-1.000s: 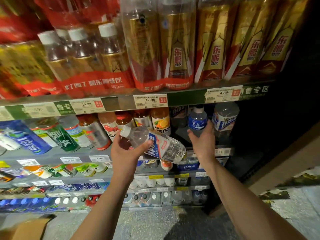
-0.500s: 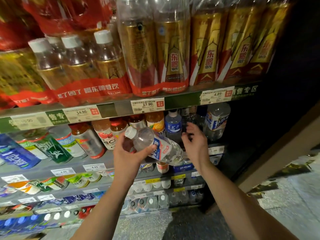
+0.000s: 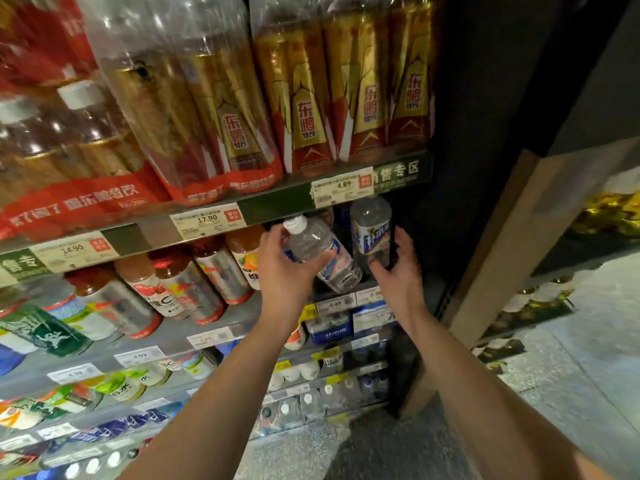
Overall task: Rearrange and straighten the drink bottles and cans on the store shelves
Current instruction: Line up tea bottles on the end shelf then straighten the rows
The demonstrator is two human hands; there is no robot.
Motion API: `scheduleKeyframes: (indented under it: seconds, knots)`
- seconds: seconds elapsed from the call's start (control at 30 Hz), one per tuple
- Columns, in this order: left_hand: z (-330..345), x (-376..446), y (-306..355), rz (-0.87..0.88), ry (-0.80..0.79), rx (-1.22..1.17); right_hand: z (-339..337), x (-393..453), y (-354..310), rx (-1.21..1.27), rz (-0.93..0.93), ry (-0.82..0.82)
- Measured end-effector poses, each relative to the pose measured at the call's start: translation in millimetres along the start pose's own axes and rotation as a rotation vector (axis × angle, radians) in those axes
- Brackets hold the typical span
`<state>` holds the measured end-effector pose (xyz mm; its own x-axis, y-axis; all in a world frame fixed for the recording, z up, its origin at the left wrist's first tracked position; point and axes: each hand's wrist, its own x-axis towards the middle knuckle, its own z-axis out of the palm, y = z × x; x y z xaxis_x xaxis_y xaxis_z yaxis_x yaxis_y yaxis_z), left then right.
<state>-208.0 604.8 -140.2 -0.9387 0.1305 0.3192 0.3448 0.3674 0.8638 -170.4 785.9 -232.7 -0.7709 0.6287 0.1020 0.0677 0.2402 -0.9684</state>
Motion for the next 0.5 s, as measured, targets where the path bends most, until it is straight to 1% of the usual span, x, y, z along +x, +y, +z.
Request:
scheduleKeyframes:
  seconds: [0.1, 0.17, 0.27, 0.4, 0.47, 0.5]
  knots:
    - [16, 15, 2, 0.000, 0.003, 0.106, -2, 11, -4, 0.065, 0.044, -0.131]
    - [25, 23, 1, 0.006, -0.033, 0.146, -1, 16, -5, 0.096, 0.057, -0.149]
    - [34, 27, -1, 0.063, -0.081, 0.224, 1, 19, -7, 0.147, 0.079, -0.158]
    - [35, 31, 5, 0.135, -0.110, 0.313, -2, 18, -6, 0.135, 0.078, -0.198]
    - [35, 31, 1, 0.154, -0.098, 0.386, -2, 17, -8, 0.113, 0.093, -0.224]
    - [35, 28, -3, 0.151, -0.065, 0.399, -3, 17, -9, 0.099, 0.086, -0.230]
